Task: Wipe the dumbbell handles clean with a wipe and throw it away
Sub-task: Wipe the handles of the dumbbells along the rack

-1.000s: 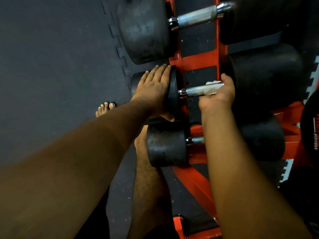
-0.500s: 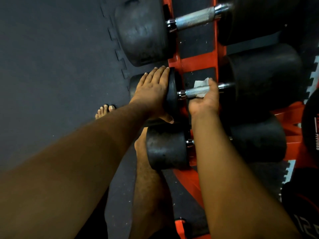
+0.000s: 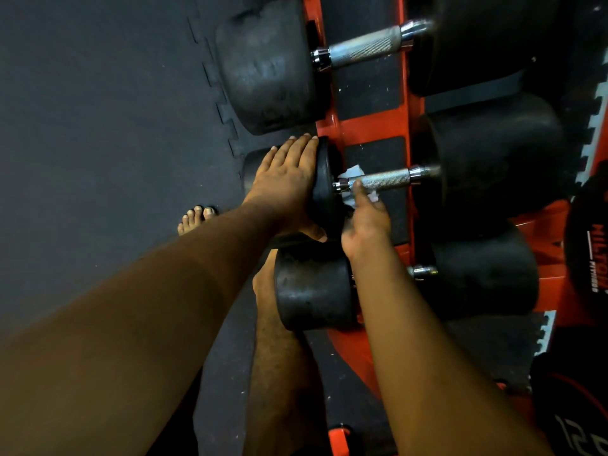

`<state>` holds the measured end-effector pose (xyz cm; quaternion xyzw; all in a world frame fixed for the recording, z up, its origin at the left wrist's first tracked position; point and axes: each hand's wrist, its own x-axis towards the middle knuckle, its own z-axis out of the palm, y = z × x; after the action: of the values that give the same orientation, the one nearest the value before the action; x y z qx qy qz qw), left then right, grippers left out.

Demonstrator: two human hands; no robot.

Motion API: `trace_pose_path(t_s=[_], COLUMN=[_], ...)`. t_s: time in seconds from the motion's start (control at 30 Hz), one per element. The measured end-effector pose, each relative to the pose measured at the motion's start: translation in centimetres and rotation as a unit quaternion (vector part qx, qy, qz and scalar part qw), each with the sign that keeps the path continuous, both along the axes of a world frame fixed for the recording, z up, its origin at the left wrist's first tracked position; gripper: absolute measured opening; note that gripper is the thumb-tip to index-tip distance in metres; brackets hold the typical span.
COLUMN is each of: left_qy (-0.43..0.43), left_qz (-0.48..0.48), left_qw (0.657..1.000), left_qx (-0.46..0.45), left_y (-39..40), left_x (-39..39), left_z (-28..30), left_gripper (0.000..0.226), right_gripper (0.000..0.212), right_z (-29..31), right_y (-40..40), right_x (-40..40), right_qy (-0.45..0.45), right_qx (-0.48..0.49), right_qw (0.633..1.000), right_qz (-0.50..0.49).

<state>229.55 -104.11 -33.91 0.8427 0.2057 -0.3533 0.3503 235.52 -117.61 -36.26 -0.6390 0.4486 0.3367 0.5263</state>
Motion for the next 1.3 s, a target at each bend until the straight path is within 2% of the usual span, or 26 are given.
trace_pose_path(t_s=[0.07,0.17,0.23,0.27,0.3,0.37,0.4,0.43,0.47,0.5,0.53,0.57,0.63,0.67,0.7,0.73,0.77,0.83,0.87,0.9,0.93,1.0,1.03,1.2,1.3], left_qy=[-0.003,-0.005,-0.006,-0.007,-0.008,-0.008,-0.008,-0.006,-0.004,-0.004,-0.004,-0.006,-0.010,-0.010,-0.009,-0.009,-0.009,-0.009,-0.007,-0.008,-0.008,-0.010,-0.009,-0.008,-0.012], left_qz=[-0.005,-0.009,-0.005,-0.004,-0.005,-0.006,-0.004,-0.004,-0.006,-0.004,-0.002,0.000,-0.001,-0.001,0.000,0.001,0.000,-0.002,-0.001,-0.001,-0.001,-0.002,-0.001,0.001,0.003], left_qw=[1.000,1.000,1.000,1.000,1.000,1.000,1.000,1.000,1.000,1.000,1.000,1.000,1.000,1.000,1.000,1.000,1.000,1.000,1.000,1.000,1.000,1.000,1.000,1.000,1.000], left_qx=[0.008,0.014,0.016,0.017,0.018,0.016,0.014,0.014,0.011,0.011,0.012,0.013,0.015,0.014,0.013,0.011,0.010,0.009,0.010,0.010,0.010,0.013,0.016,0.015,0.021], left_y=[-0.1,-0.2,-0.2,-0.2,-0.2,-0.2,-0.2,-0.2,-0.2,-0.2,-0.2,-0.2,-0.1,0.0,-0.1,0.0,0.0,0.0,-0.1,-0.1,-0.1,-0.1,-0.2,-0.2,-0.2], left_x=[-0.2,-0.2,-0.1,-0.1,-0.1,-0.1,-0.1,0.0,0.0,0.1,0.0,0.0,0.0,0.0,-0.1,0.0,0.0,0.0,-0.1,-0.1,-0.1,0.0,0.0,0.2,0.1], left_z=[-0.1,-0.2,-0.2,-0.1,-0.1,-0.1,0.0,0.2,0.3,0.4,0.4,0.4,0.5,0.5,0.5,0.5,0.5,0.5,0.4,0.4,0.4,0.3,0.4,0.6,0.4], left_gripper=[0.169,0.169,0.170,0.170,0.170,0.170,0.169,0.169,0.169,0.169,0.169,0.168,0.168,0.168,0.168,0.168,0.168,0.169,0.169,0.170,0.170,0.170,0.170,0.170,0.170], right_gripper=[0.013,0.019,0.020,0.022,0.028,0.042,0.048,0.052,0.054,0.057,0.060,0.061,0.062,0.062,0.061,0.059,0.055,0.046,0.042,0.037,0.030,0.018,0.016,0.017,0.011], right_z=[0.1,1.1,2.1,2.3,2.3,1.3,0.4,-0.4,-1.0,-1.5,-1.6,-1.4,-1.0,-0.7,-0.2,0.0,0.3,1.1,1.4,1.4,1.1,0.6,0.6,-0.9,-1.7], right_y=[-1.2,-2.4,-2.3,-2.1,-1.9,-1.7,-1.7,-2.1,-2.8,-3.6,-4.4,-5.3,-7.2,-8.1,-8.7,-9.2,-9.2,-7.8,-6.6,-5.7,-5.0,-2.9,-1.7,-0.5,-2.2], right_x=[-0.9,-1.2,-0.3,0.4,1.3,3.0,3.6,3.7,3.4,2.9,2.4,1.8,0.5,-0.2,-0.9,-1.6,-2.2,-2.8,-2.5,-1.6,-0.2,2.5,3.3,3.2,5.5], right_qy=[-0.013,-0.041,-0.135,-0.207,-0.281,-0.375,-0.373,-0.344,-0.310,-0.301,-0.311,-0.330,-0.368,-0.370,-0.360,-0.336,-0.308,-0.231,-0.182,-0.147,-0.126,-0.105,-0.097,-0.057,-0.098], right_qx=[-0.068,-0.086,-0.094,-0.108,-0.131,-0.187,-0.202,-0.218,-0.225,-0.223,-0.210,-0.192,-0.151,-0.131,-0.115,-0.098,-0.085,-0.077,-0.069,-0.068,-0.061,-0.015,0.013,0.100,0.124], right_qw=[0.995,0.987,0.964,0.935,0.890,0.763,0.684,0.599,0.529,0.478,0.448,0.433,0.443,0.465,0.509,0.591,0.696,0.904,0.965,0.987,0.983,0.961,0.958,0.984,0.971], right_qz=[0.065,0.130,0.207,0.266,0.335,0.493,0.593,0.690,0.757,0.795,0.811,0.816,0.804,0.794,0.773,0.727,0.643,0.353,0.173,0.009,-0.115,-0.255,-0.271,-0.137,-0.180])
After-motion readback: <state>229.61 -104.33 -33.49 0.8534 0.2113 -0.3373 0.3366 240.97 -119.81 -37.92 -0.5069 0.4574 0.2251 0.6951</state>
